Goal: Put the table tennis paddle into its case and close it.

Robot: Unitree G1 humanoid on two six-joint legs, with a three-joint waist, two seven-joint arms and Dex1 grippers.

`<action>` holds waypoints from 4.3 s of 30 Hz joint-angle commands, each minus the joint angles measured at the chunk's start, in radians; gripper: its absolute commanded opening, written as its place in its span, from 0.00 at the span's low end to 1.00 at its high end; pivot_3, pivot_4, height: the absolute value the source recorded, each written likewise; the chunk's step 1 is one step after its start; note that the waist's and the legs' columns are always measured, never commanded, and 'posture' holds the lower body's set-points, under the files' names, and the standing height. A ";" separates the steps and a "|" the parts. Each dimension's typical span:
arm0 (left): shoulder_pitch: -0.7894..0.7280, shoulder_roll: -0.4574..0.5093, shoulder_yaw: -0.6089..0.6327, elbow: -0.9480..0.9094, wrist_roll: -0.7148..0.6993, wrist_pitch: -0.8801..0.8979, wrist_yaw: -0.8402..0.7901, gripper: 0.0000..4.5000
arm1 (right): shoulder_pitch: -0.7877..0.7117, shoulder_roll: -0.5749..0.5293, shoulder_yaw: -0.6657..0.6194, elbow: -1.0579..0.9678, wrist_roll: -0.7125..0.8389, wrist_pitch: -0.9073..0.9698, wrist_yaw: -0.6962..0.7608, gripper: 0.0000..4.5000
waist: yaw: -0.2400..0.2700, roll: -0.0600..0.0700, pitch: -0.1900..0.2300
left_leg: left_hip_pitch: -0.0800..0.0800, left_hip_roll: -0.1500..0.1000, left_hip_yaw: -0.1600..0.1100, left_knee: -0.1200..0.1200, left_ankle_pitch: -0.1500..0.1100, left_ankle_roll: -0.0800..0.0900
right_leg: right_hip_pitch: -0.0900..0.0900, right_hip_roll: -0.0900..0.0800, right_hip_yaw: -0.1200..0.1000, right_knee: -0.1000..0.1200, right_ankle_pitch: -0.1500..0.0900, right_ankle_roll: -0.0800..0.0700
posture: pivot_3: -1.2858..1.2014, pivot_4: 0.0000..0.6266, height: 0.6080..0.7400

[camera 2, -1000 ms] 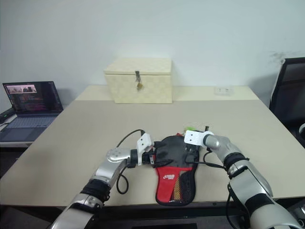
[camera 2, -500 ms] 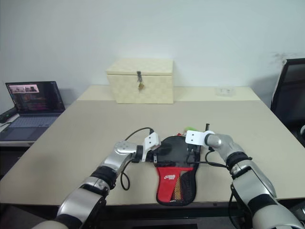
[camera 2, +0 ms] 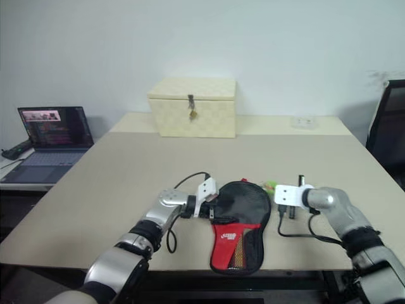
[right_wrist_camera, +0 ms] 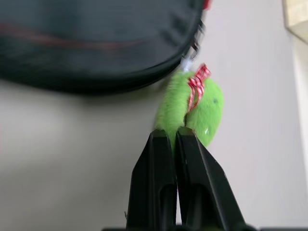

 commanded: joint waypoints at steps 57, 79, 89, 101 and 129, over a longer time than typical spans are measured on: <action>0.276 0.190 0.093 -0.667 -0.197 0.322 -0.138 1.00 | 0.191 0.164 -0.320 -0.537 0.664 1.028 -0.233 0.61 | -0.014 -0.003 0.002 | 0.007 0.002 -0.002 -0.002 -0.001 -0.001 | 0.005 0.000 0.003 -0.001 -0.002 0.003 | 0.52 0.24 1.00; 0.439 0.426 0.094 -1.152 -0.418 0.640 -0.179 1.00 | 0.089 0.321 -0.341 -0.356 0.706 1.203 -0.272 0.01 | -0.018 -0.002 0.003 | 0.008 0.004 0.000 -0.002 -0.001 -0.001 | 0.005 0.002 0.004 0.000 -0.002 0.001 | 0.52 0.24 1.00; 0.442 0.421 0.085 -1.148 -0.409 0.627 -0.153 1.00 | -0.195 0.359 -0.232 -0.059 0.596 0.985 -0.196 0.01 | -0.051 0.000 0.004 | 0.010 0.006 0.002 -0.002 -0.001 -0.001 | 0.004 0.004 0.007 0.000 -0.004 0.003 | 0.52 0.24 1.00; 0.466 0.429 0.086 -1.164 -0.404 0.618 -0.117 1.00 | -0.489 0.488 -0.151 0.466 0.438 0.664 -0.094 0.01 | -0.038 0.001 0.005 | -0.002 0.004 0.000 -0.004 -0.001 -0.001 | -0.007 0.001 0.004 -0.001 -0.001 -0.002 | 0.52 0.24 1.00; 0.152 0.158 -0.044 -0.494 -0.170 0.233 -0.124 1.00 | -0.113 0.251 -0.315 -0.387 0.573 0.985 -0.051 0.83 | -0.008 0.002 0.006 | -0.009 0.002 0.000 0.000 -0.001 -0.001 | -0.010 0.000 0.001 0.001 -0.001 -0.001 | 0.52 0.24 1.00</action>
